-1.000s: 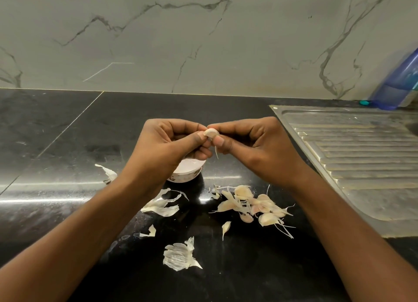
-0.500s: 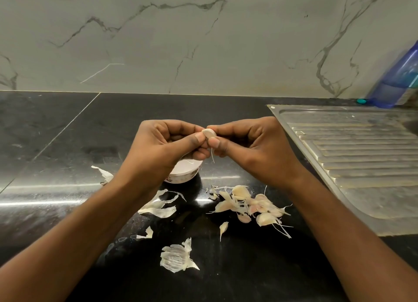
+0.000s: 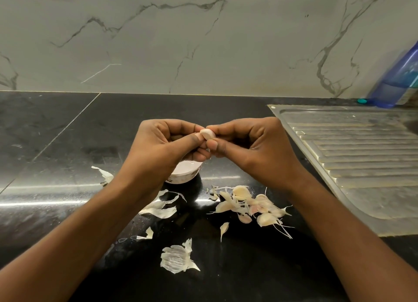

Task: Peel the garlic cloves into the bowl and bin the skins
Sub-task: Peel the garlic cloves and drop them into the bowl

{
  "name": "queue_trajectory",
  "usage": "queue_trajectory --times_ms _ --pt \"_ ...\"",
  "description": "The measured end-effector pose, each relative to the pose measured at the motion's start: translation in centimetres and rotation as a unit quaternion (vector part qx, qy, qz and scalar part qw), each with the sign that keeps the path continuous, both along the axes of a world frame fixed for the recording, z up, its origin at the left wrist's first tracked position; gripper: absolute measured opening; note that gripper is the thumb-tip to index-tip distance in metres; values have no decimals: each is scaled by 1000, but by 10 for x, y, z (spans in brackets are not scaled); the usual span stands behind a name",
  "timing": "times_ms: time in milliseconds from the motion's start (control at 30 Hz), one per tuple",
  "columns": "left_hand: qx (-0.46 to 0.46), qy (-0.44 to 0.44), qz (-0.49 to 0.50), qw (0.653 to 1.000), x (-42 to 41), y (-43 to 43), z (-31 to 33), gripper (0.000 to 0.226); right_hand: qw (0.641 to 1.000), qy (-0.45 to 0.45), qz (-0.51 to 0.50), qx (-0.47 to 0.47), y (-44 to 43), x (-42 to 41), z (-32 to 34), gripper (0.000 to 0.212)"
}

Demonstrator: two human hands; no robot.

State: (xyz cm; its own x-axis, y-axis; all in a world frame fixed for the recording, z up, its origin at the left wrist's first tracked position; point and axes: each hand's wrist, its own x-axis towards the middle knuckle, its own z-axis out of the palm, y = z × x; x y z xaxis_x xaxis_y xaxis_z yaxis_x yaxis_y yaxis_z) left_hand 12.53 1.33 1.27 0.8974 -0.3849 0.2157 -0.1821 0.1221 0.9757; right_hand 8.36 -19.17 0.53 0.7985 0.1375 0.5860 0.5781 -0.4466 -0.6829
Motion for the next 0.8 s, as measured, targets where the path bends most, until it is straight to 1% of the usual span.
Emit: queue_trajectory --times_ms 67,133,200,333,467,633,800 --pt "-2 5 1 1000 0 1 2 30 997 43 27 57 -1 -1 2 26" --pt "4 6 3 1000 1 2 3 20 990 79 49 102 -1 -1 3 28" --pt "9 11 4 1000 1 2 3 13 984 106 60 128 -1 0 4 30" --pt "9 17 -7 1000 1 3 5 13 980 127 57 138 -4 0 5 27" --pt "6 12 -18 1000 -1 4 6 24 980 135 57 132 -5 0 6 26" --pt "22 -5 -16 1000 1 6 5 24 980 144 65 125 -3 0 7 25" --pt "48 -23 -4 999 0 5 3 7 974 150 68 152 -4 -1 8 22"
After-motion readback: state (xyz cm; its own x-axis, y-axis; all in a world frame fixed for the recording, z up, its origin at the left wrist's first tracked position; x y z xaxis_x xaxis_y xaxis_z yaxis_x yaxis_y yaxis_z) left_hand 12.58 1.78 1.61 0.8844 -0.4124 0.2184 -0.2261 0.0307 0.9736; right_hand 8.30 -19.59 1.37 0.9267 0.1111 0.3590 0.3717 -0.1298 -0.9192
